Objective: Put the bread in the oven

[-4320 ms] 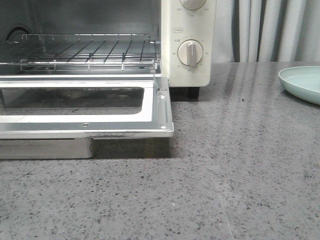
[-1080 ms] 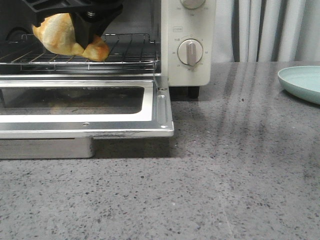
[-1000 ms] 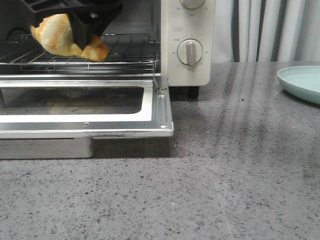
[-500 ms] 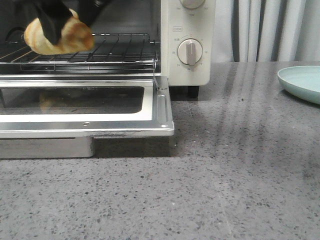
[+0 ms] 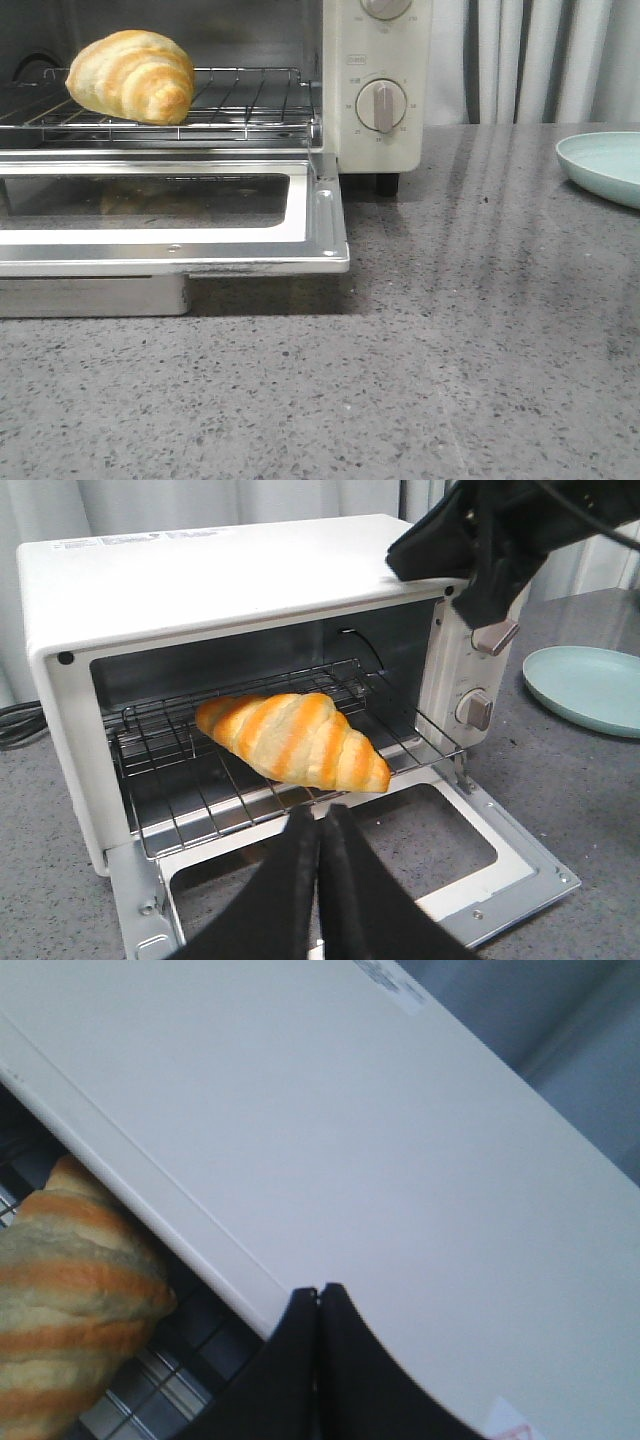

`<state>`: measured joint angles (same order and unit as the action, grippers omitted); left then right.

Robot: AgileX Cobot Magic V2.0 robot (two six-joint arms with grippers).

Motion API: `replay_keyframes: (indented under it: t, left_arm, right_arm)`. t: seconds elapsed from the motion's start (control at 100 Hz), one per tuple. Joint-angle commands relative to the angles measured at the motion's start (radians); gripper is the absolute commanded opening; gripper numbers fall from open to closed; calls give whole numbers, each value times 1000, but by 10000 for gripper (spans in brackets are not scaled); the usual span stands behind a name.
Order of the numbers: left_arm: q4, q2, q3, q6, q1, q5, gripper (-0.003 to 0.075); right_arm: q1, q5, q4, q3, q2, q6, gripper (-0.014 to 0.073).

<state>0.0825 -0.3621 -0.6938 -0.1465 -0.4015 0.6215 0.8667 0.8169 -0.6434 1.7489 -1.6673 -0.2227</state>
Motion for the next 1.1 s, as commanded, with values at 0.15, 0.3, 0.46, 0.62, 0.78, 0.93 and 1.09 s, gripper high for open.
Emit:
replay_keyframes:
  t: [0.15,0.3,0.46,0.62,0.78,0.93,1.09]
  left_arm:
    - [-7,18,14,11,2,-74,-22]
    - [-7,136,82,37,4,-88,-22]
    - [-7,313,190,66,4,-84,-22]
    - [-7,397,280,66,4,-92,-21]
    - [-5,381,317,64,4,-150,-21]
    - [3,381,319,64,4,-185,-21]
    - [81,381,319,64,4,-176,-21]
  right_arm:
    - [56,-41,-49,-133,280,-10,-50]
    - [58,-204,-46,-459,560,-11,-50]
    - [56,-397,-53,-850,912,-11,-50]
    - [56,-318,-61,-1075,1243,-132,-50]
    - [56,-239,-86,-1153,1464,-132,-50]
    - [56,-136,-90,-1158,1520,-132,-50]
    - [56,-105,-90,-1158,1524,-132,-50]
